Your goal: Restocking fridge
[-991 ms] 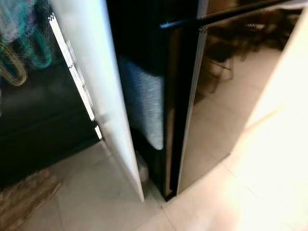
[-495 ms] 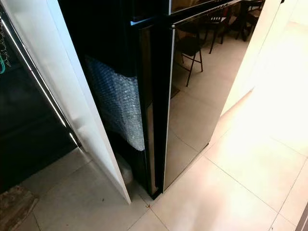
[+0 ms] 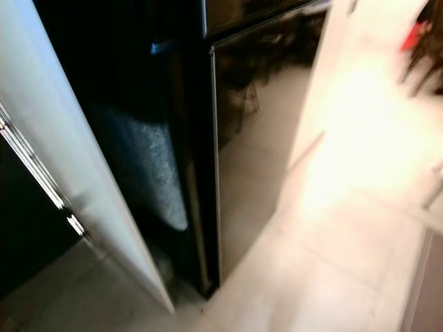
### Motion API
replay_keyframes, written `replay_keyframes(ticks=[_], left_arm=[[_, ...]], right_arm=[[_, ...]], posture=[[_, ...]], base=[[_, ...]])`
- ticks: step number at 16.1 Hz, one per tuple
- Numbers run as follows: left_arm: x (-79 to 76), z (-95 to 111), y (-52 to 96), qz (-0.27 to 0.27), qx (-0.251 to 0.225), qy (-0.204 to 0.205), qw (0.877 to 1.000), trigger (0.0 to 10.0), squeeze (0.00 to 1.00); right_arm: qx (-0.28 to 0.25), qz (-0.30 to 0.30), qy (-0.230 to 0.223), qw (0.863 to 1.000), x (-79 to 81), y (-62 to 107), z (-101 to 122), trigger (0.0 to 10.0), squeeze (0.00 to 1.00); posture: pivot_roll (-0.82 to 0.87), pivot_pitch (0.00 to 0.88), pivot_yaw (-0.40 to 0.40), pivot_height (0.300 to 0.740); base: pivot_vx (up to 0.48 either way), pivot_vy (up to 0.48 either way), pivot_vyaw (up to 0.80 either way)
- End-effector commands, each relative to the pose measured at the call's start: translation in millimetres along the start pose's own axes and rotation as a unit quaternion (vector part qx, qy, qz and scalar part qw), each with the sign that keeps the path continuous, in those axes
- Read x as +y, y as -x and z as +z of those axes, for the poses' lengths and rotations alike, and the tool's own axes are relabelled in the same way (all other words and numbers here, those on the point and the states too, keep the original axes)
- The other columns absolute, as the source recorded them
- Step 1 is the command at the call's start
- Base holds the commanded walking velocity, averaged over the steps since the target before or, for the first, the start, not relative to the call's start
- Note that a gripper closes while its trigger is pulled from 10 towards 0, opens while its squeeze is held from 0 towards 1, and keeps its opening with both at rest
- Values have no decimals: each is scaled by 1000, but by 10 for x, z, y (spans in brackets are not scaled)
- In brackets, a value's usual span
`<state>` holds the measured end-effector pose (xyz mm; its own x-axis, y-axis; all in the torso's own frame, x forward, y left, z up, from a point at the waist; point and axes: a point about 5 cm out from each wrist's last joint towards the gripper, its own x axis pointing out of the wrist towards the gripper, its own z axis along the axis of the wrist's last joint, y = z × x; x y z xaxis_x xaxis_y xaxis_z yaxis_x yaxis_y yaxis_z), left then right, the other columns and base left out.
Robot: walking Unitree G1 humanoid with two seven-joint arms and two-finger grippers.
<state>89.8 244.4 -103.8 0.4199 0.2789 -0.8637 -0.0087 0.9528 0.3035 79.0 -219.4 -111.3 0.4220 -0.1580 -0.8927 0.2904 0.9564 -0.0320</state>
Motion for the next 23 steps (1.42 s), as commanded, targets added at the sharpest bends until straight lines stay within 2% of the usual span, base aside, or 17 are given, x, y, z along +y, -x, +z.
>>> replay_keyframes(ticks=[1,6,12,23], left_arm=[[17,-38,6,-1,8,-1,1000,10000,0],[49,-9,2,-10,-5,-6,1000,10000,0],[39,-11,2,-9,-2,5,1000,10000,0],[46,-20,3,-3,0,22,1000,10000,0]], right_arm=[[10,-3,-4,1000,-21,12,-54,10000,0],[11,0,-21,1000,35,12,-75,10000,0],[1,-6,-41,999,19,13,-57,10000,0],[-3,-18,-61,998,6,15,-58,10000,0]], posture=[[39,0,54,740],[33,0,76,740],[27,0,77,740],[39,0,79,740]], base=[[0,0,0],[0,0,0],[0,0,0],[0,300,0]])
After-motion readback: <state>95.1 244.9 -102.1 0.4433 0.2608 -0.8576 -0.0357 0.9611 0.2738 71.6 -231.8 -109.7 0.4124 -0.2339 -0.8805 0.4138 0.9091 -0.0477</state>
